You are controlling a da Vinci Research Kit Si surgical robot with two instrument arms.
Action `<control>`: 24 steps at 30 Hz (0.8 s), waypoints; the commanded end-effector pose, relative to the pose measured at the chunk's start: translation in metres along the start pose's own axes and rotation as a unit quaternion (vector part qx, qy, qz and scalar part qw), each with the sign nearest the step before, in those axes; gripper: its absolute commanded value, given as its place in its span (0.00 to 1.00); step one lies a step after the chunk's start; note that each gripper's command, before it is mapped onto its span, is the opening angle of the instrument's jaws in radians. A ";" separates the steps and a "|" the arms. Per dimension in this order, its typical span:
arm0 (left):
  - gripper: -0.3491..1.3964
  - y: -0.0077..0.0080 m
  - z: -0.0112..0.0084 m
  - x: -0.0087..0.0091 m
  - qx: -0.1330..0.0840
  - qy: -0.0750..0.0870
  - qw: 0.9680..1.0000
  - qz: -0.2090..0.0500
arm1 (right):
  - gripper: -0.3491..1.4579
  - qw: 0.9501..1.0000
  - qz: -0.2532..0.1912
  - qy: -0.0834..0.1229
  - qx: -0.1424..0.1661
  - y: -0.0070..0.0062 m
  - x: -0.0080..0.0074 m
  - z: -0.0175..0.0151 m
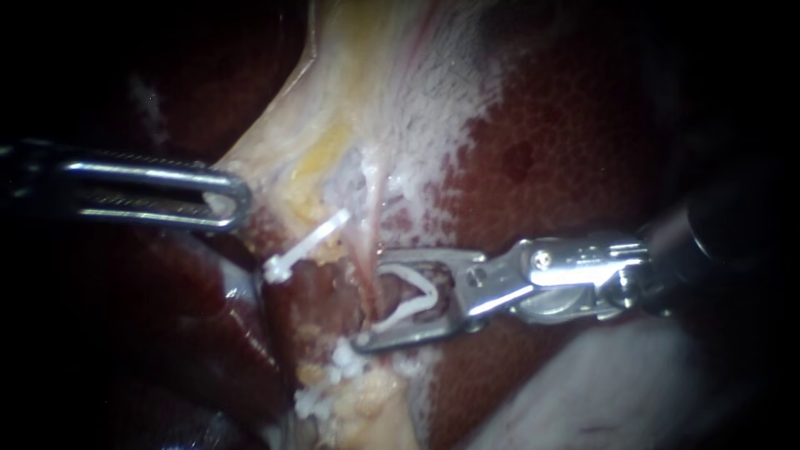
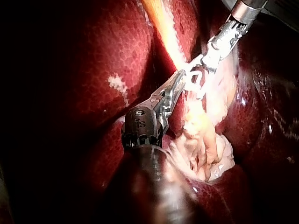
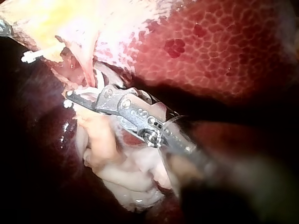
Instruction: Clipping third clip right tube
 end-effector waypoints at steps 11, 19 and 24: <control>0.00 0.0000 0.0001 0.0001 0.000 0.000 1.000 0.000 | 0.46 1.000 0.021 -0.001 0.014 -0.0008 0.0005 0.0000; 0.00 0.0000 0.0001 0.0001 0.000 0.000 1.000 0.000 | 0.16 0.999 0.047 -0.002 0.017 -0.0004 0.0000 -0.0010; 0.00 0.0000 0.0001 0.0001 0.000 0.000 1.000 0.000 | 0.04 0.998 0.052 -0.003 0.018 0.0001 -0.0003 -0.0013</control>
